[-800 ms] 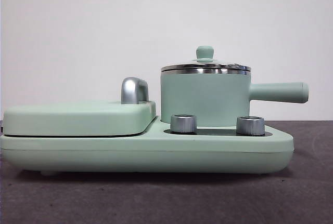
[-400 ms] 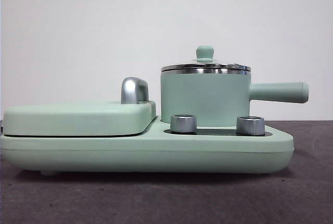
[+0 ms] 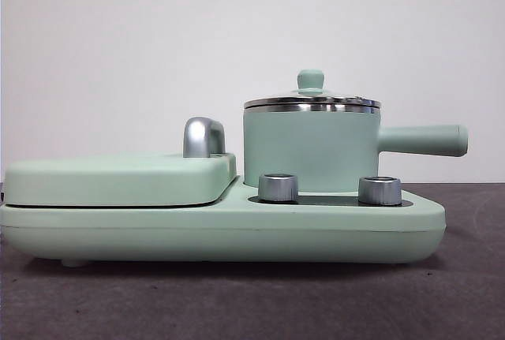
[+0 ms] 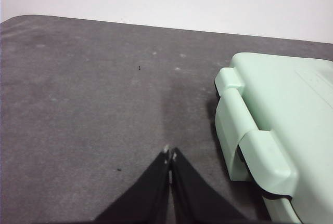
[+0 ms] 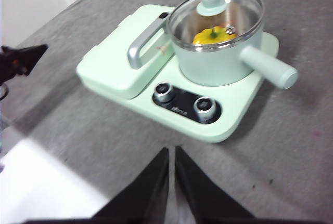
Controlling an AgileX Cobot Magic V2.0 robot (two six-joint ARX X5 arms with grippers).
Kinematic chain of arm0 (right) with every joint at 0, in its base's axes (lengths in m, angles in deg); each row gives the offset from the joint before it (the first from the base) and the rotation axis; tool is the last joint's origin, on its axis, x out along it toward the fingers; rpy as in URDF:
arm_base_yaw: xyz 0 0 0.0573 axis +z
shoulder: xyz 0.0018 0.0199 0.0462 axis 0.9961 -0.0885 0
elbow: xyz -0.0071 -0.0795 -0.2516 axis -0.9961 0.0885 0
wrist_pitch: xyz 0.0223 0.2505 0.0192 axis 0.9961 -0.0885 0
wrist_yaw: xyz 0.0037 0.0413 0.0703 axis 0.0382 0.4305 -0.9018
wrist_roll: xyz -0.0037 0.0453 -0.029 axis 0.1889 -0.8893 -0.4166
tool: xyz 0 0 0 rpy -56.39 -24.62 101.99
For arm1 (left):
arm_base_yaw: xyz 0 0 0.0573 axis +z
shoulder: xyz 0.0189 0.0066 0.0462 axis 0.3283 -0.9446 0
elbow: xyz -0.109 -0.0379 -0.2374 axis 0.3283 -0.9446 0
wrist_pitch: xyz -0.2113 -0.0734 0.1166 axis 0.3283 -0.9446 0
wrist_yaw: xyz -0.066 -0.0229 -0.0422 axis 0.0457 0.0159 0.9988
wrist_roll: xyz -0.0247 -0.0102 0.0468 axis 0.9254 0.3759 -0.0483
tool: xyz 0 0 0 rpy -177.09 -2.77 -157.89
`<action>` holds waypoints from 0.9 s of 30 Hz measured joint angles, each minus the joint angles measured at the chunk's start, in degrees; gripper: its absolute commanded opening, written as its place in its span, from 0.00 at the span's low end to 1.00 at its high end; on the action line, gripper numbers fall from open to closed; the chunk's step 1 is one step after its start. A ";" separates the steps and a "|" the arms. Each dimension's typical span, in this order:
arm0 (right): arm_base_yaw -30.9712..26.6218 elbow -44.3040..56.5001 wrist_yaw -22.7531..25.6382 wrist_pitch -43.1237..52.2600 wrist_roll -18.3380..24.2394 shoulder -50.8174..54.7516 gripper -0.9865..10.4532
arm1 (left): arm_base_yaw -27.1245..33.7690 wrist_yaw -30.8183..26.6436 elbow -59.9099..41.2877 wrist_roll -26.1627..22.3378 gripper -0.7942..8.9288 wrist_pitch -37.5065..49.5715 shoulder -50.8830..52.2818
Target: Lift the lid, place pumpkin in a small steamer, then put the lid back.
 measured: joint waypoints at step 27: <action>-26.86 46.21 13.66 52.48 10.14 10.34 0.10 | 0.00 -0.02 0.00 0.00 0.09 0.00 0.00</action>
